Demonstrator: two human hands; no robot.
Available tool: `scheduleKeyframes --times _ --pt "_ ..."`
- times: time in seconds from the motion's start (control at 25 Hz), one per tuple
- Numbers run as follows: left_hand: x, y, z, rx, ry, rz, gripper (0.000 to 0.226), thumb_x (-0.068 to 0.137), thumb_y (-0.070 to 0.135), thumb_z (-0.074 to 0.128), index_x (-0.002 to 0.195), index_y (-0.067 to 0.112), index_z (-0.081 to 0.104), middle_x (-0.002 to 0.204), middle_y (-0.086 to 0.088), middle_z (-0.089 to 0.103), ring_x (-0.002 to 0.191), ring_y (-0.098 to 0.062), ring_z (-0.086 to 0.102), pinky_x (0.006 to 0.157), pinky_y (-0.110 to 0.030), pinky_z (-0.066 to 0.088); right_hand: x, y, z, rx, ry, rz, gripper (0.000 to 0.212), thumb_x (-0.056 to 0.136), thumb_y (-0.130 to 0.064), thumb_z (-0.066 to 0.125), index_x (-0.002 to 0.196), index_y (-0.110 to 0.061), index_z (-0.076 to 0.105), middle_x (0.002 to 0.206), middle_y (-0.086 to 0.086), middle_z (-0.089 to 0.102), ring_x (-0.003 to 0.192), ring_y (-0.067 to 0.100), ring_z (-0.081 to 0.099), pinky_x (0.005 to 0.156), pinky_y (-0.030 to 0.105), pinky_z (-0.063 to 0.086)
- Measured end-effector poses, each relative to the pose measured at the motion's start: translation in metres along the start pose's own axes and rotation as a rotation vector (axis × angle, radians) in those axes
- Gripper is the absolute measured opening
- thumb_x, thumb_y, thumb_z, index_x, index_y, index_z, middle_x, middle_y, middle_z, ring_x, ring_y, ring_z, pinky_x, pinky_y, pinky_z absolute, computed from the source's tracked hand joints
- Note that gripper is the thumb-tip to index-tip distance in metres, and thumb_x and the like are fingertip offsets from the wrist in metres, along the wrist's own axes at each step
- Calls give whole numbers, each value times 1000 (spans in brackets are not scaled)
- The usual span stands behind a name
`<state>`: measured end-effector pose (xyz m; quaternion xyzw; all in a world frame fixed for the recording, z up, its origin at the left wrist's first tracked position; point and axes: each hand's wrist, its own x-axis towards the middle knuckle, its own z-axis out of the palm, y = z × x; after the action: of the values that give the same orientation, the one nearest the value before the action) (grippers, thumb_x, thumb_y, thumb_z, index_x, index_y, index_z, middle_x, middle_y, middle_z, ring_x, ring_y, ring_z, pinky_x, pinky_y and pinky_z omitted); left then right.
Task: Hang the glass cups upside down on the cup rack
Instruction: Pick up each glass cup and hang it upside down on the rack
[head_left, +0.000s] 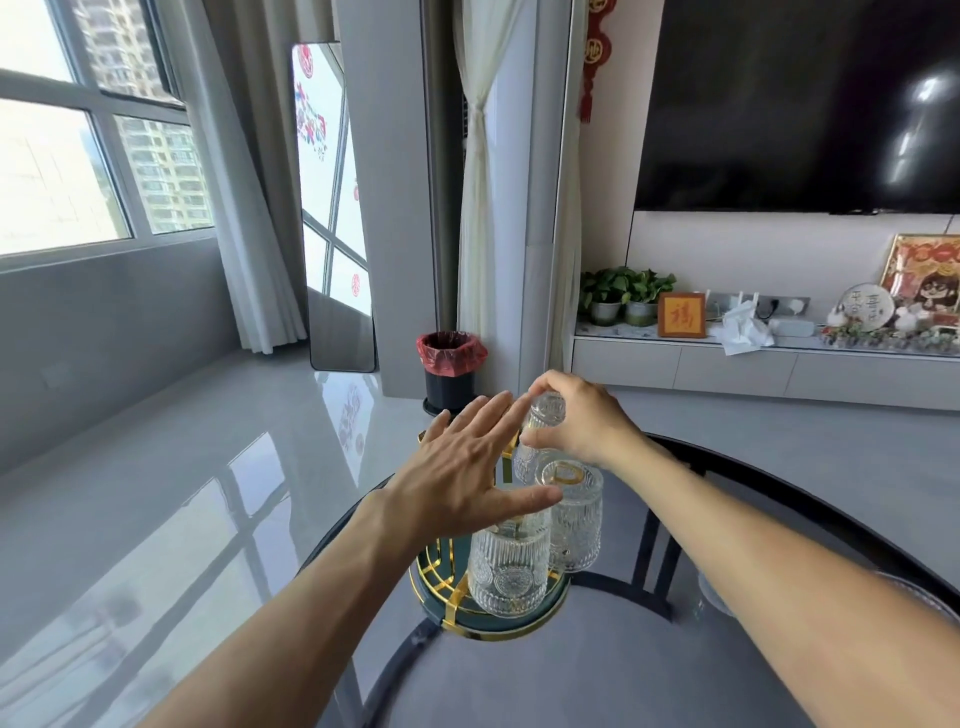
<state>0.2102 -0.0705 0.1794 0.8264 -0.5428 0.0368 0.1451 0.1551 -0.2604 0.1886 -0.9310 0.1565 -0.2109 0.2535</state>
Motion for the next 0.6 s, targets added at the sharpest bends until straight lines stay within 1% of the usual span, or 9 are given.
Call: scheduleKeyframes --times 0.08,0.16,0.24,0.32,0.4,0.44,0.52,0.6 --pt "0 0 1 -1 4 4 98 74 90 29 147 46 -21 167 1 -2 153 -20 -2 122 -48 1 3 1 7 -31 -59 24 50 69 -32 84 111 -29 57 122 -2 61 103 17 54 76 31 42" --pt "0 0 1 5 5 -1 101 76 89 32 154 40 -12 167 2 -2 153 -21 -2 121 -48 0 6 5 13 -56 -108 46 50 70 -31 83 113 -28 57 123 -1 61 106 19 56 81 35 47" --pt "1 0 2 12 19 -3 100 78 86 33 156 36 -4 167 3 0 153 -20 -2 121 -48 0 5 9 15 -53 -138 65 48 72 -32 80 115 -28 59 124 0 62 108 20 57 85 37 50" --pt "1 0 3 17 23 -8 100 78 86 32 157 36 -2 167 3 1 153 -20 -2 122 -49 1 4 10 14 -15 -159 89 45 75 -36 76 117 -32 60 126 0 61 109 19 57 84 36 49" --pt "1 0 4 10 29 -19 101 77 87 31 157 35 0 167 4 1 153 -20 -2 122 -50 1 1 10 10 22 -199 104 47 78 -40 72 122 -34 58 129 0 59 108 19 56 81 34 47" --pt "2 1 3 5 28 -29 102 76 88 31 157 35 0 167 4 1 153 -20 -2 122 -50 1 -3 10 8 36 -197 98 51 79 -43 70 127 -33 56 133 0 58 111 19 56 81 33 45" --pt "3 8 1 -13 17 -72 105 74 91 29 157 34 1 167 4 1 153 -20 -2 122 -52 -1 -21 13 3 72 -113 78 55 82 -47 67 132 -28 54 139 -2 54 120 19 52 85 30 40" --pt "3 20 -1 4 43 -156 106 74 91 26 157 31 1 167 2 6 153 -23 -4 120 -56 -7 -57 20 -5 141 -8 81 53 83 -49 65 130 -26 55 138 -5 54 124 16 50 89 30 39"
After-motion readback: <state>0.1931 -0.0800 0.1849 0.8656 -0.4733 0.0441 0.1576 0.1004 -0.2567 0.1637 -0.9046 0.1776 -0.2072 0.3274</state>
